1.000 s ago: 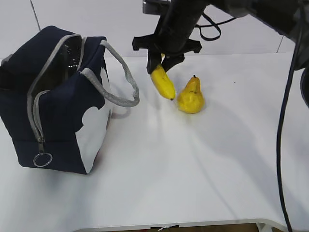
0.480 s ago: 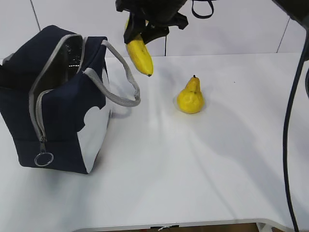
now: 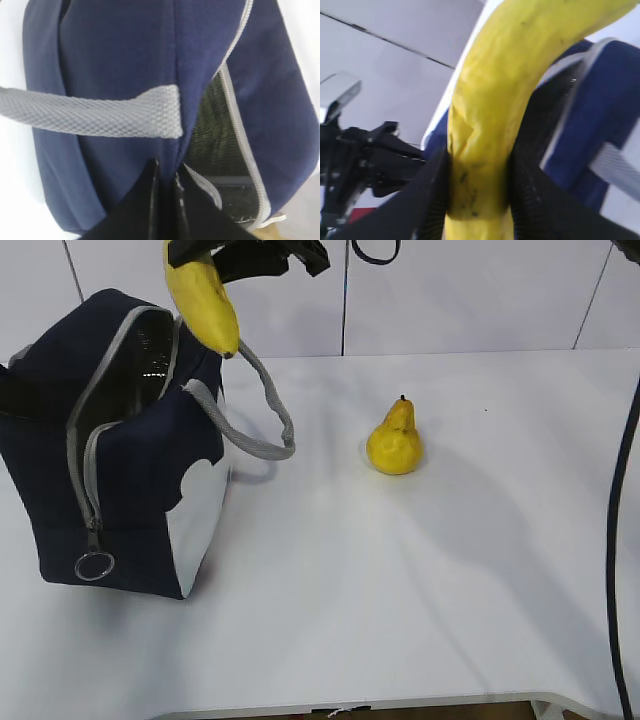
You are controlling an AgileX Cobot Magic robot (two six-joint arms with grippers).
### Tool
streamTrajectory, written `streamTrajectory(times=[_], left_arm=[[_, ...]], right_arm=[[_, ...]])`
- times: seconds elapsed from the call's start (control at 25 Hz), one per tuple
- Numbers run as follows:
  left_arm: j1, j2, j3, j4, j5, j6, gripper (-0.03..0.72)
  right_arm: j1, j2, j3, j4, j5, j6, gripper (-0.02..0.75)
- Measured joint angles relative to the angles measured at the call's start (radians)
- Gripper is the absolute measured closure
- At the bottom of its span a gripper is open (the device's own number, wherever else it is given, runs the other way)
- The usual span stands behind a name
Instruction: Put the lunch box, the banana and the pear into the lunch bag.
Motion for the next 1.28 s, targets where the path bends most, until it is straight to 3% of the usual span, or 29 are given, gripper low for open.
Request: streamTrajectory(times=[0.56,0.68,0.88,1.28], left_arm=[[0.000,0.000,0.000,-0.013,0.000,0.000,0.704],[0.000,0.000,0.000,-0.014,0.000,0.000,0.704],[0.000,0.000,0.000,-0.014,0.000,0.000,0.704],[0.000,0.000,0.000,-0.014,0.007,0.000,0.704]], right_arm=[[0.010,-0.019,0.000,0.221,0.000,-0.086,0.441],[0.012,-0.036,-0.002,0.214,0.000,-0.094,0.441],[0.012,-0.038,-0.004,0.104,0.000,-0.096,0.441],[0.012,-0.038,-0.006,0.082,0.000,-0.223,0.441]])
